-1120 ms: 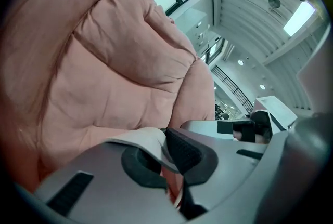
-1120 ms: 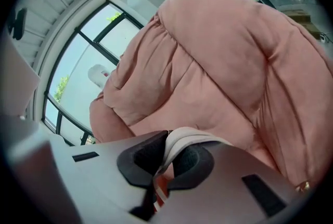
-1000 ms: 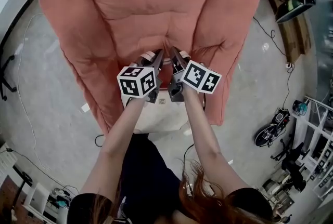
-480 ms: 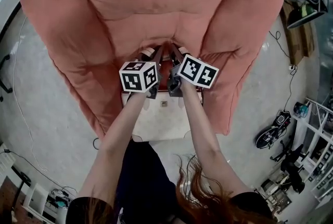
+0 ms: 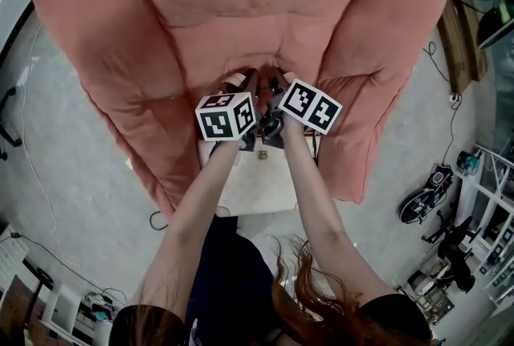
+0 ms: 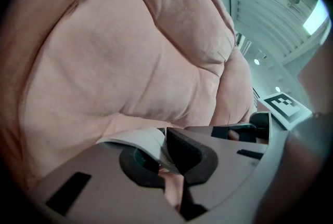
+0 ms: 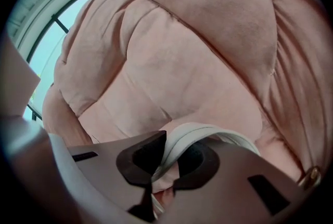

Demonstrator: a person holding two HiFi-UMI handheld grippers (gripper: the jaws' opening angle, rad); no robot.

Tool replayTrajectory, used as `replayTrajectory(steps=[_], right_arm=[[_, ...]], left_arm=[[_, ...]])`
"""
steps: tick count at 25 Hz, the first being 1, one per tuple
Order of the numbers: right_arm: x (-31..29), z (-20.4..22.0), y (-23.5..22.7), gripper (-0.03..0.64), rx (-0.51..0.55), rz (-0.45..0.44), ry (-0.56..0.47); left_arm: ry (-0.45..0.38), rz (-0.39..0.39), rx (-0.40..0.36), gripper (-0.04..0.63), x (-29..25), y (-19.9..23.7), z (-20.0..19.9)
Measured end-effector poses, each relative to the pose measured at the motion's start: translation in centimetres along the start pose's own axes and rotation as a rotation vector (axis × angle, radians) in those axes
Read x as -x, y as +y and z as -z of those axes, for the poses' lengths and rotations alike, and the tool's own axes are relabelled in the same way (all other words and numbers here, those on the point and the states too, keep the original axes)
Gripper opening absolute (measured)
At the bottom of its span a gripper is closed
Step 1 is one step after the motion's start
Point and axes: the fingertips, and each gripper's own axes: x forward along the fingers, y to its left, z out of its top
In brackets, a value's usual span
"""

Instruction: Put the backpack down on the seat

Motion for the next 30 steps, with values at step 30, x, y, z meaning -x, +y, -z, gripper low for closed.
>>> replayTrajectory(steps=[30], right_arm=[[25.0,6.5,1.1,0.239,-0.045,-0.219,-0.174]], left_arm=[[-0.121,-0.079,-0.166,0.245,18.7,-11.4,9.0]])
